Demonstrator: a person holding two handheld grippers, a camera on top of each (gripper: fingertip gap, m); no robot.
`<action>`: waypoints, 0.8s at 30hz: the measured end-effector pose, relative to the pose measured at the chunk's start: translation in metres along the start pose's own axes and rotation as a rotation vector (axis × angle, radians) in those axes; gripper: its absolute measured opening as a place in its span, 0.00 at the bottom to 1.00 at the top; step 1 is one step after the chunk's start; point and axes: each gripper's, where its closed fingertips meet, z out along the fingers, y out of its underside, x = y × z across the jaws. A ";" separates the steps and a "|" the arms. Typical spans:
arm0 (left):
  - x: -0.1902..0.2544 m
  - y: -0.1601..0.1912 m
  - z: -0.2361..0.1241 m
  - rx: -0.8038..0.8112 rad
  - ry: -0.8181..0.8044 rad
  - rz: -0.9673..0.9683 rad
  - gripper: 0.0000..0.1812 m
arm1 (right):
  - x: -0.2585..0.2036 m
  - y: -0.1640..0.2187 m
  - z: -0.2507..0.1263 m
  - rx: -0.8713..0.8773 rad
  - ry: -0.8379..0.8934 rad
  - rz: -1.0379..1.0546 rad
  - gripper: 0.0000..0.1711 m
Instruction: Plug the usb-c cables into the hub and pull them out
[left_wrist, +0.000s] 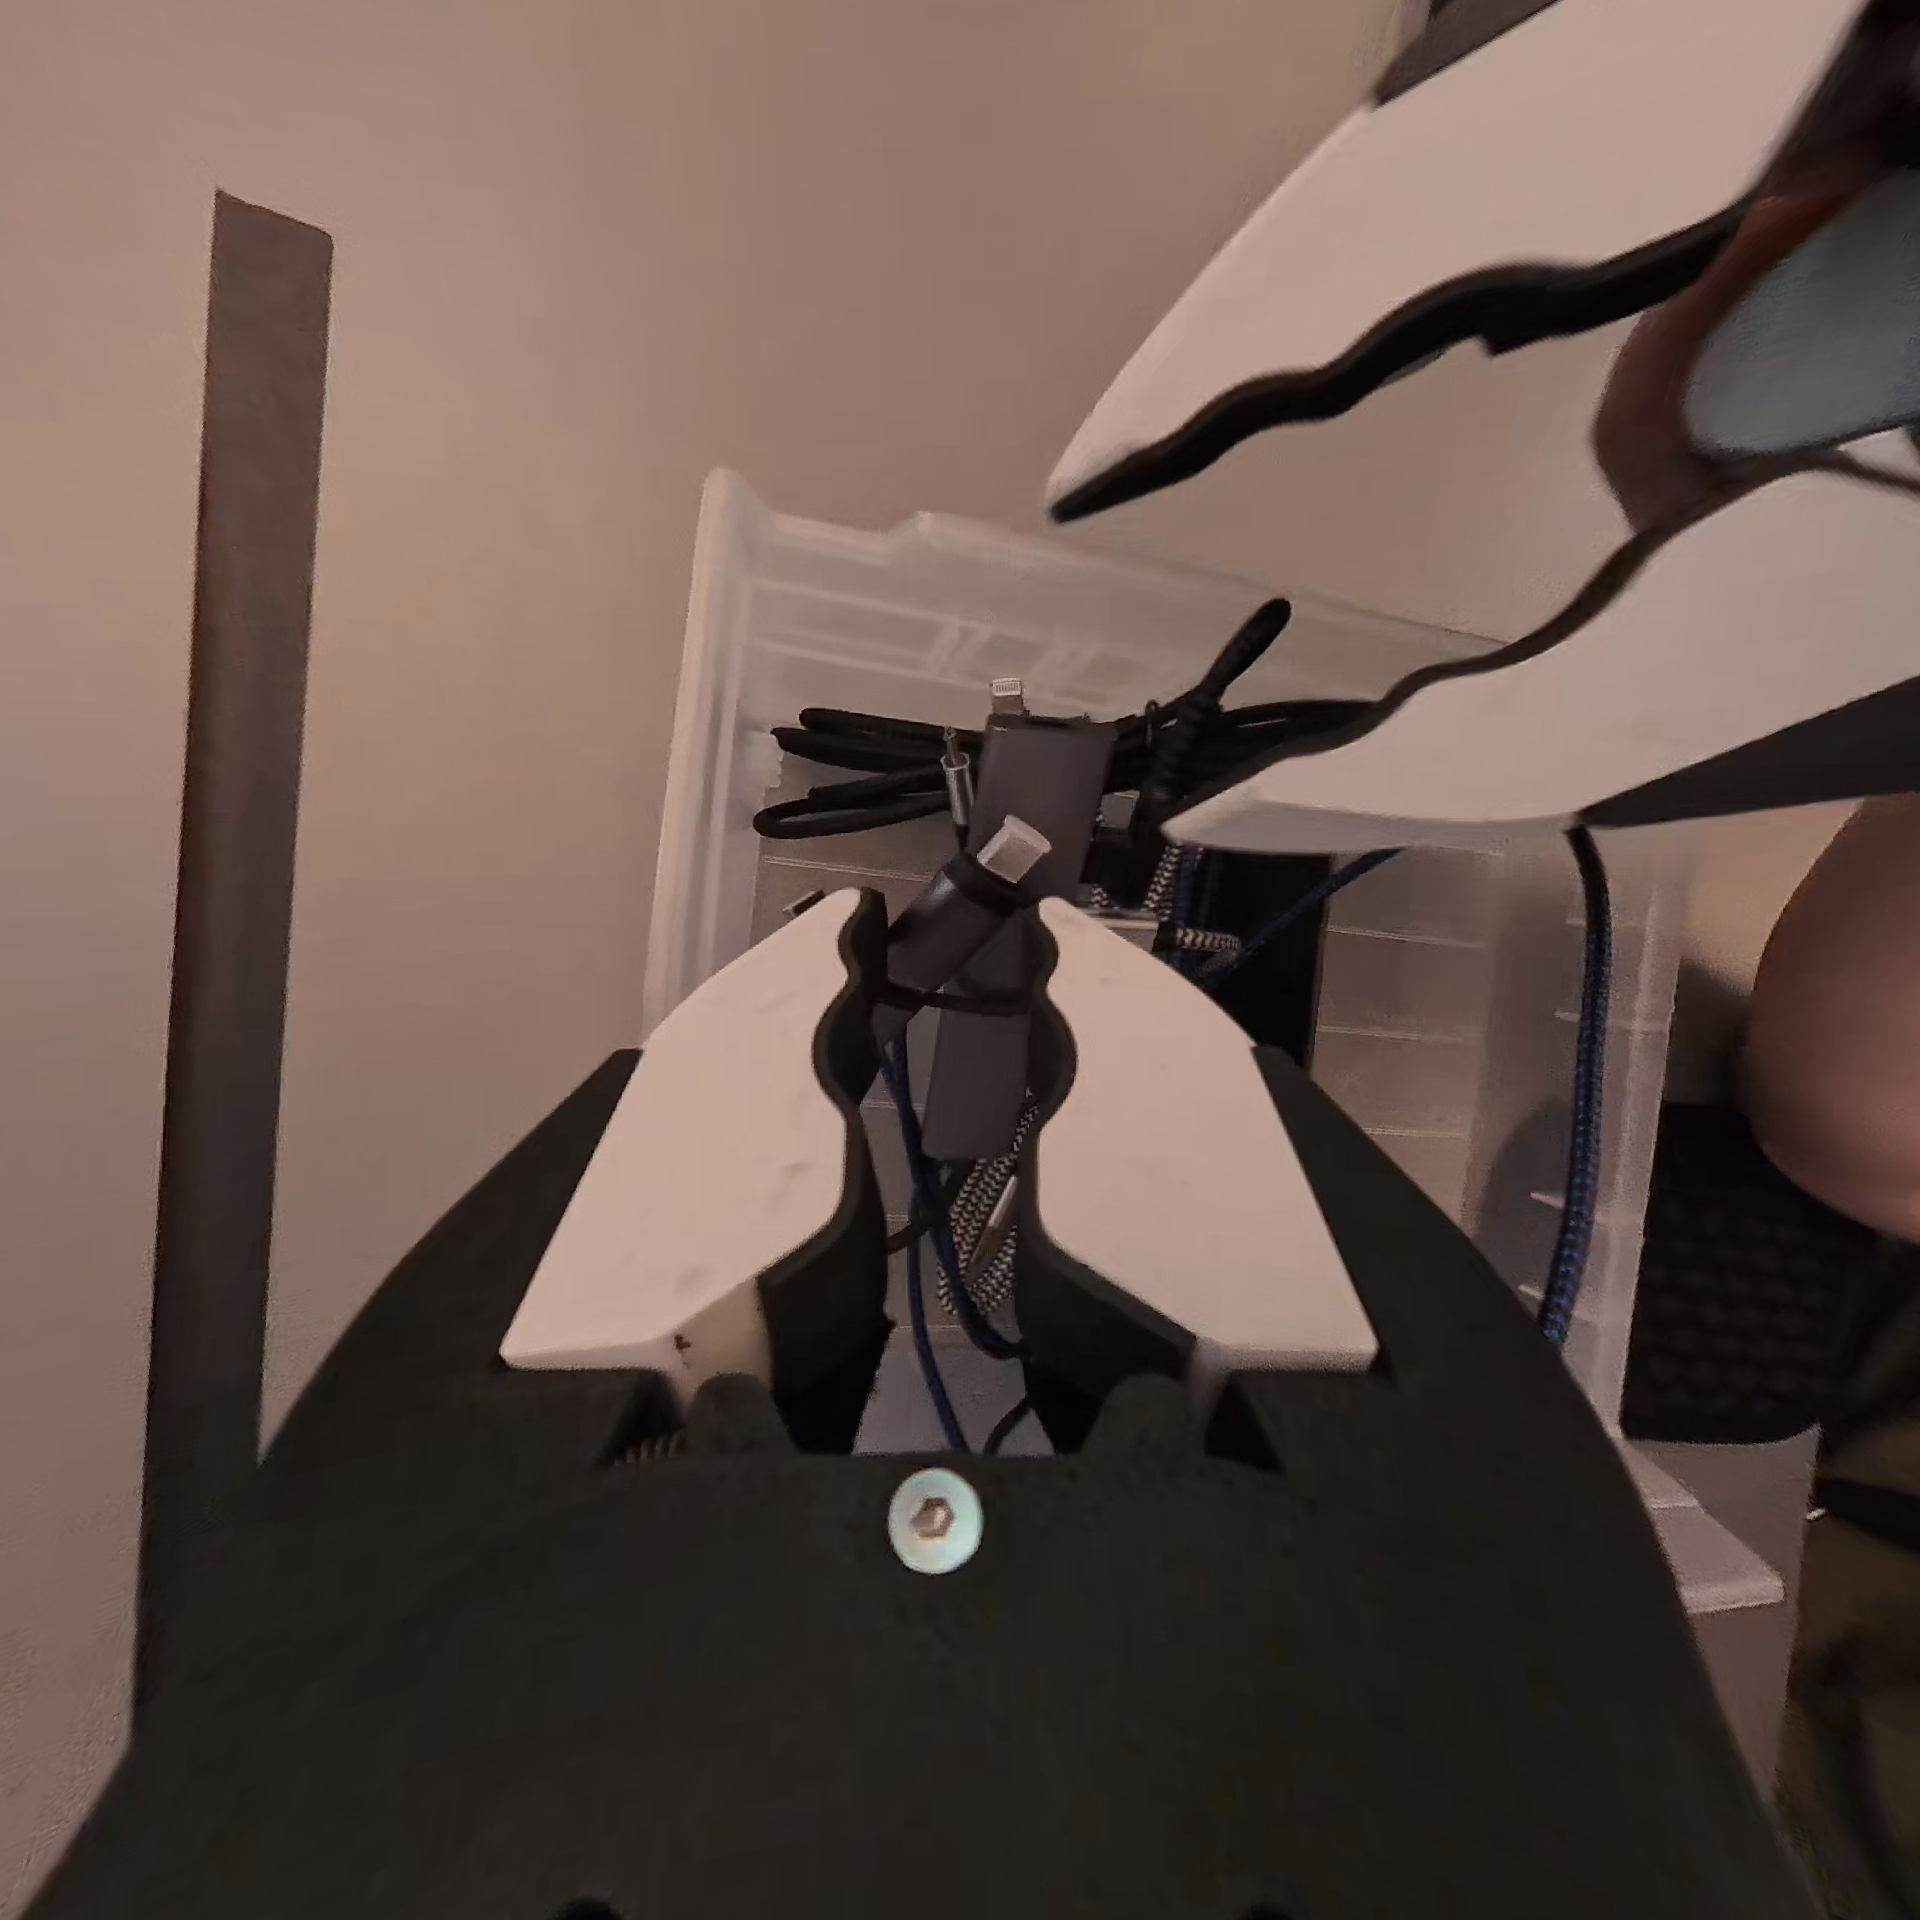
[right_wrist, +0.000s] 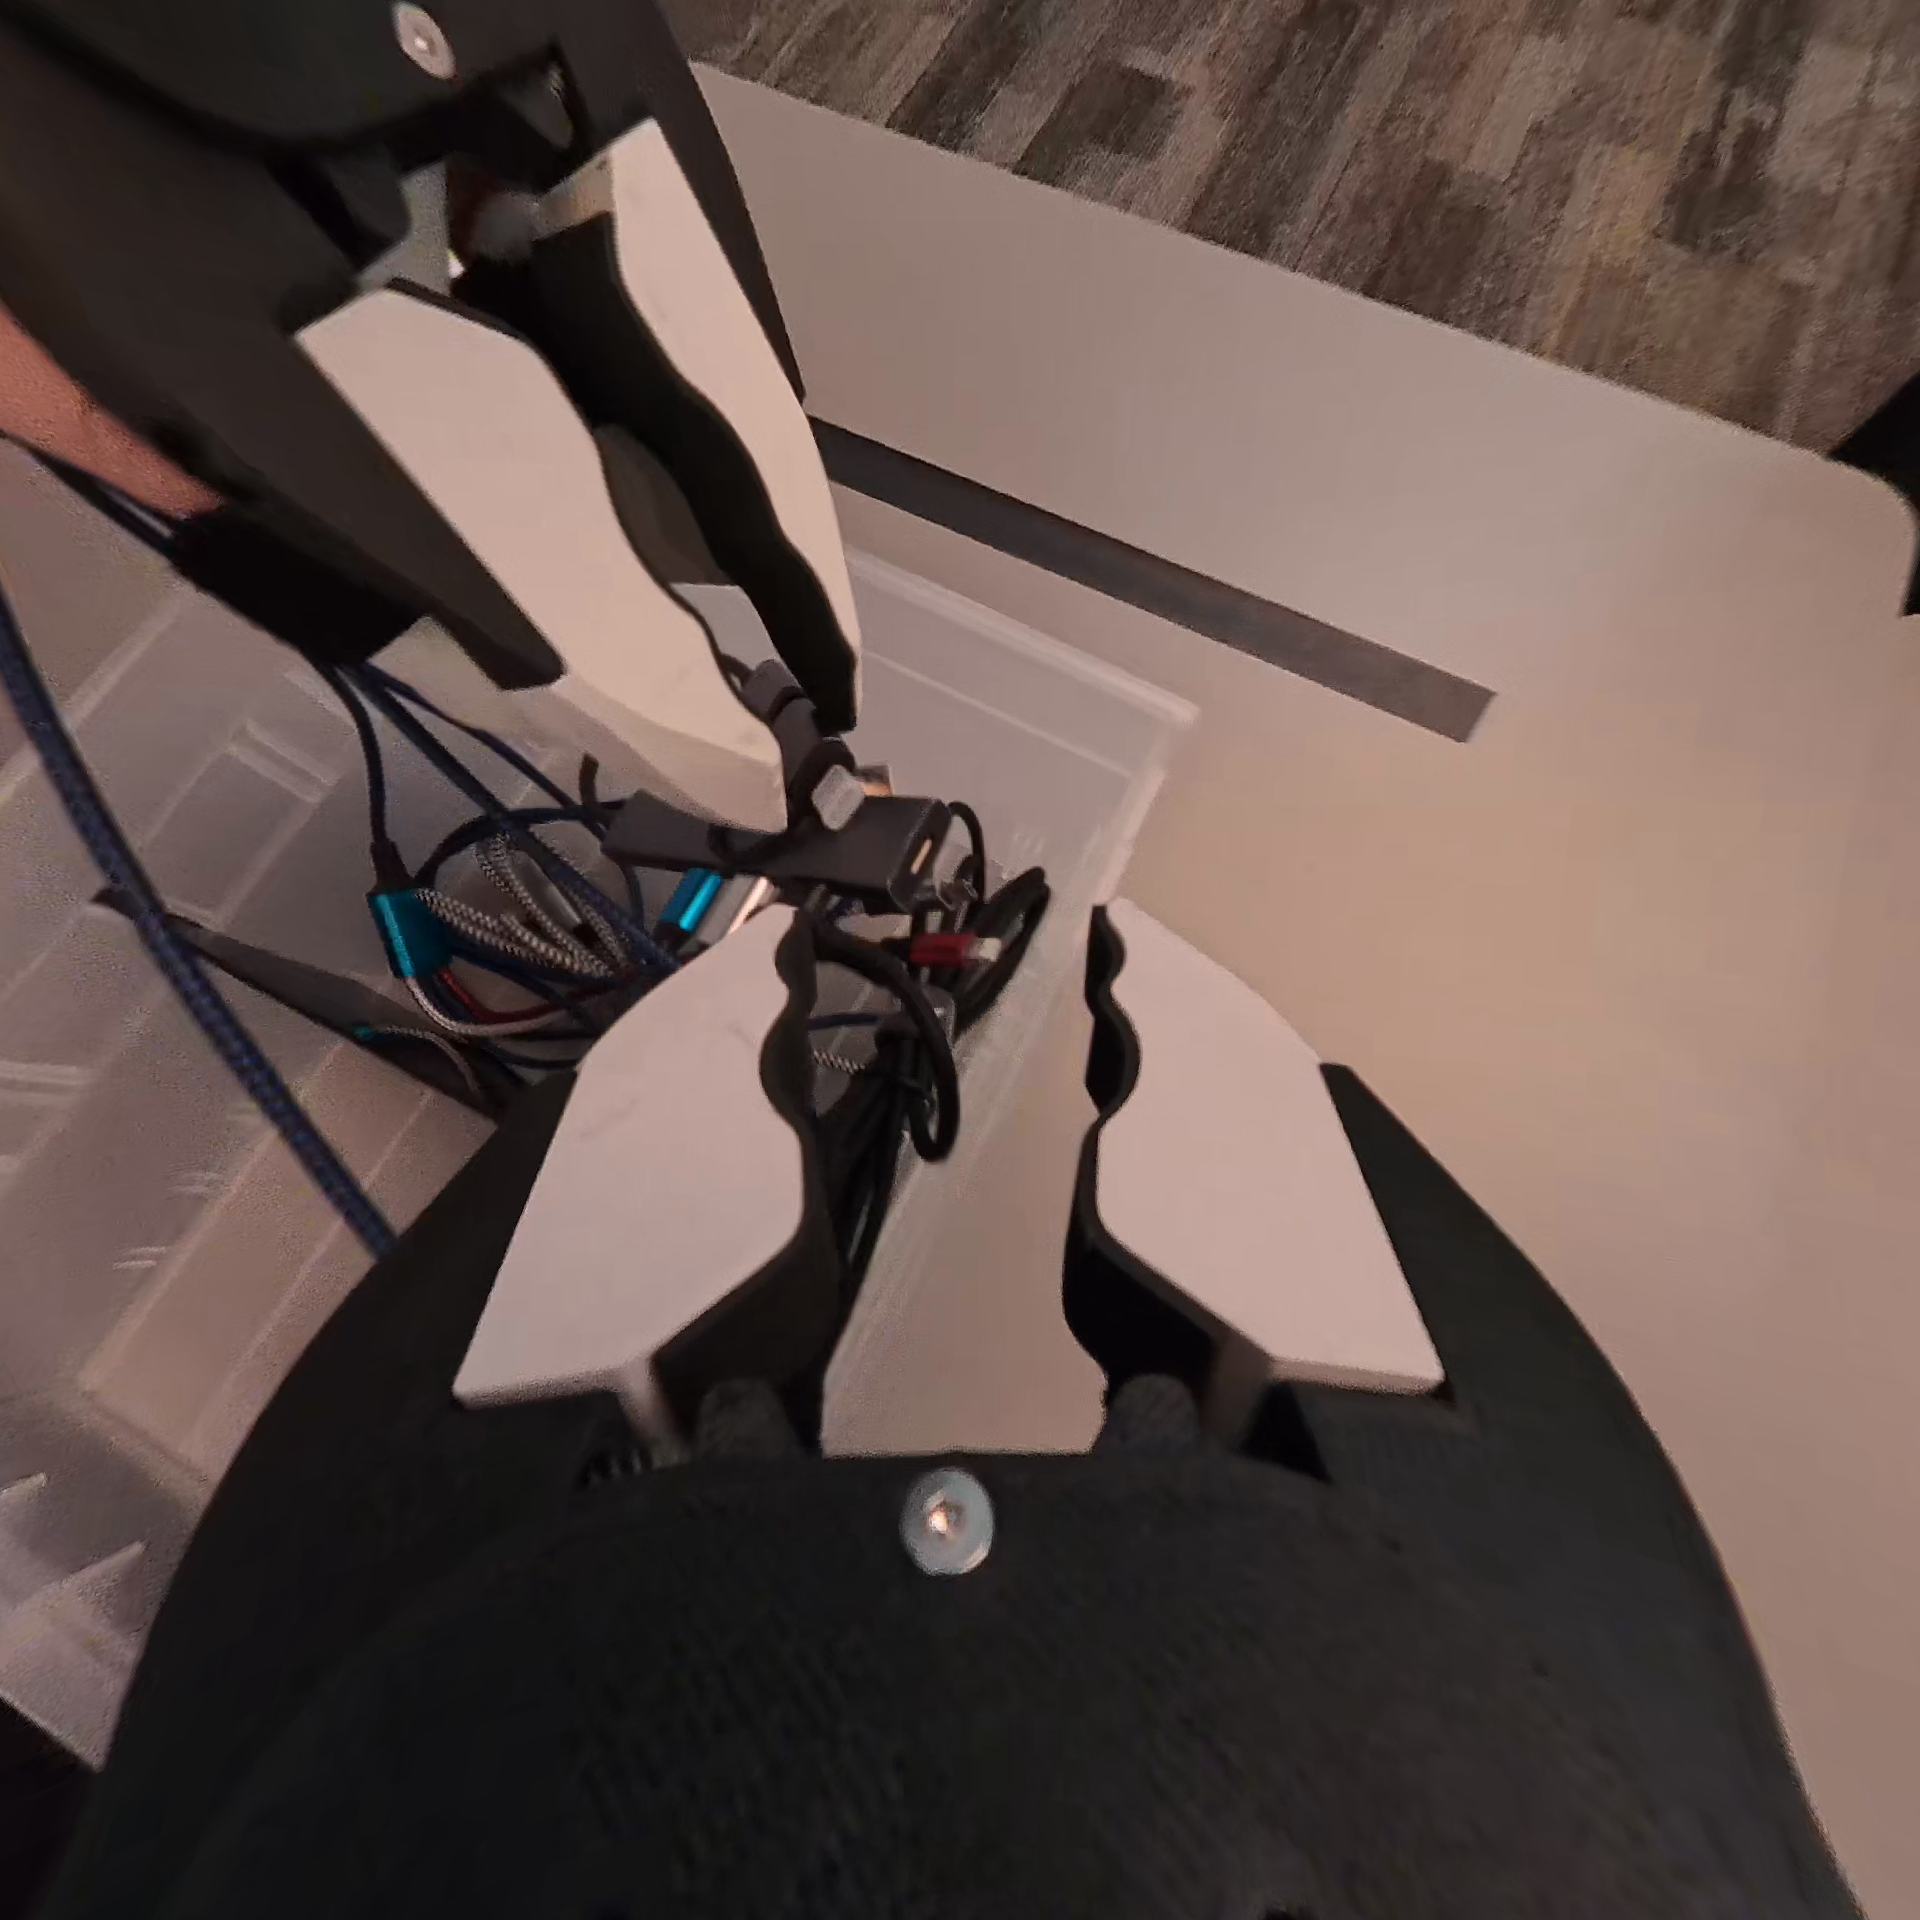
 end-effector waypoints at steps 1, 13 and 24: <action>-0.001 0.000 0.000 -0.001 -0.001 -0.004 0.13 | 0.003 0.002 -0.008 0.003 0.015 -0.010 0.30; -0.027 0.001 -0.005 -0.098 -0.388 0.229 0.16 | -0.009 0.057 -0.071 -0.128 -0.012 -0.072 0.28; -0.019 -0.029 -0.133 0.411 -0.522 0.117 0.23 | -0.002 0.034 -0.088 -0.049 0.117 -0.161 0.28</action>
